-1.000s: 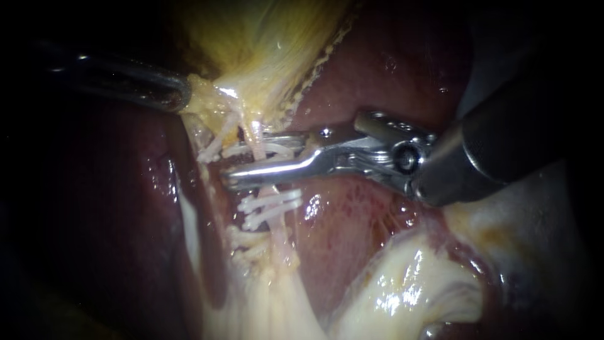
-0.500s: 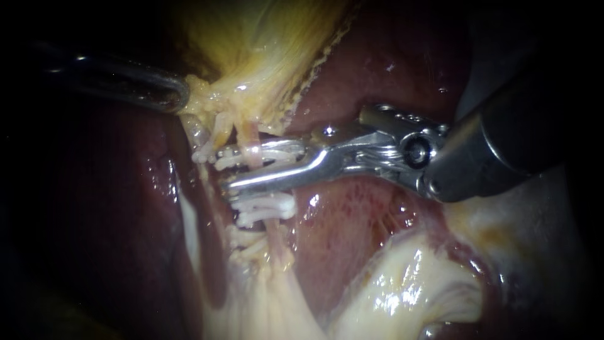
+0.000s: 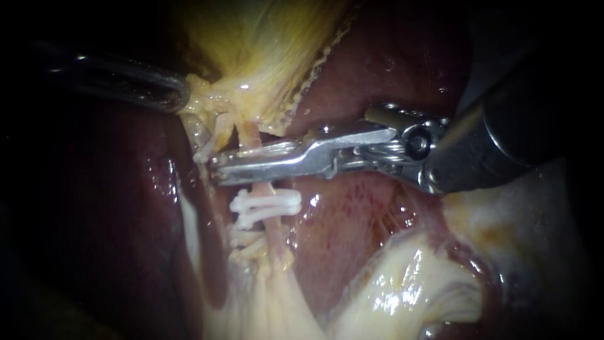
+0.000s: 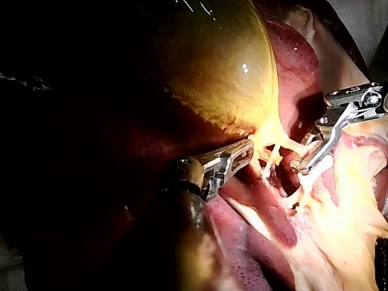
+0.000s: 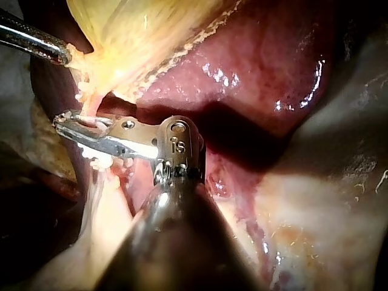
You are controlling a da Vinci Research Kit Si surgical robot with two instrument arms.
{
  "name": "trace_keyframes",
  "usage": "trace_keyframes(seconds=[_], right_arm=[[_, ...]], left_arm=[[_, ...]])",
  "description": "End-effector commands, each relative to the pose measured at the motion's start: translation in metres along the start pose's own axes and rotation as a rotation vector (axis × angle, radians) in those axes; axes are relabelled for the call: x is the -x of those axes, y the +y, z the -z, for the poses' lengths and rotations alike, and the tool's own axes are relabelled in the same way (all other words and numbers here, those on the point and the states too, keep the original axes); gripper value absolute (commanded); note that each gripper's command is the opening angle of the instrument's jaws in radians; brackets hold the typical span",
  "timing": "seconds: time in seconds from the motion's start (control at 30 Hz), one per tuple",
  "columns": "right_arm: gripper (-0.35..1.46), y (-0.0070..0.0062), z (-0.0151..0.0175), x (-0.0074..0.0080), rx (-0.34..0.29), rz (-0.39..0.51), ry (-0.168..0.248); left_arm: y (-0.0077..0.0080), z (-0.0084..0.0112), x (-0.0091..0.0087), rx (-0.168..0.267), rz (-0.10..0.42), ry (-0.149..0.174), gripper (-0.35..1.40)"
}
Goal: Clipping third clip right tube
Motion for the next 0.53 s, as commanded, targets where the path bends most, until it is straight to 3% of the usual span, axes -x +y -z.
trace_keyframes(seconds=[0.03,0.23,0.53], right_arm=[[-0.35,0.0002,0.0000,0.0000,0.000,0.000,0.000],[-0.35,0.0001,0.0007,-0.0001,0.040,-0.001,-0.022],[-0.35,0.0001,0.0007,-0.0001,0.040,-0.001,-0.022]], left_arm=[[0.0000,-0.0001,0.0000,0.000,0.000,0.000,-0.35],[0.0000,-0.0001,0.0000,0.000,0.000,0.000,-0.35],[0.0001,-0.0001,-0.0001,0.000,0.006,0.000,-0.35]])
